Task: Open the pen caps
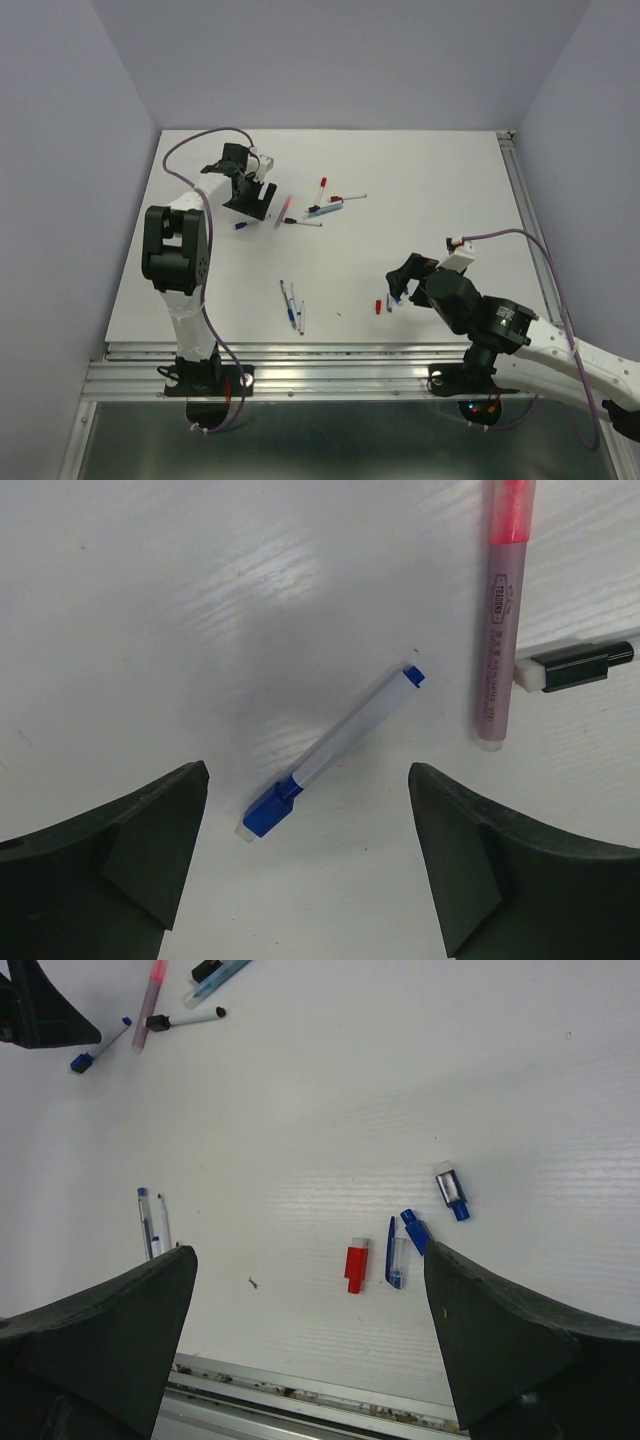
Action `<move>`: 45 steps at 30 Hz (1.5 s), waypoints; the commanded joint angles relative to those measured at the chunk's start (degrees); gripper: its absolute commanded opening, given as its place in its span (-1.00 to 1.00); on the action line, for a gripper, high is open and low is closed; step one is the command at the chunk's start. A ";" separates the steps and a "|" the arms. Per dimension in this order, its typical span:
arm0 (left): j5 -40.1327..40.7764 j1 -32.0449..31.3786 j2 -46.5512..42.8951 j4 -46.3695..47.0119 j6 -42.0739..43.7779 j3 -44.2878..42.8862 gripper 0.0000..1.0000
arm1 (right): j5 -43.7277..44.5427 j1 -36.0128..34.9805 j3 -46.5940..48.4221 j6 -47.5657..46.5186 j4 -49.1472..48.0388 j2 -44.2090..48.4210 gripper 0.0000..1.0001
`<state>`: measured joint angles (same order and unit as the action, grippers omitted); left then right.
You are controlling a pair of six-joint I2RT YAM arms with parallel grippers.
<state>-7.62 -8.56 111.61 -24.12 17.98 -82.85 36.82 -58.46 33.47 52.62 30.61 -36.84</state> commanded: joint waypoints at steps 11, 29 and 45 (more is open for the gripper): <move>2.52 -0.14 8.44 -2.51 -0.49 -4.25 0.59 | 1.41 0.01 -0.78 -2.26 -3.19 0.02 1.00; 13.41 0.21 11.61 -2.07 -5.93 -7.32 -1.00 | 1.85 0.01 -1.48 -1.12 -2.23 0.80 1.00; 18.27 0.39 -15.33 -1.58 -43.70 -6.23 -1.00 | -16.77 0.01 -3.59 -4.19 -13.29 1.33 1.00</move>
<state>15.14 -7.27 113.23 -29.87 -8.75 -98.10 27.05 -58.46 31.16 50.22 24.64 -35.00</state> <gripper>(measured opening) 0.055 0.999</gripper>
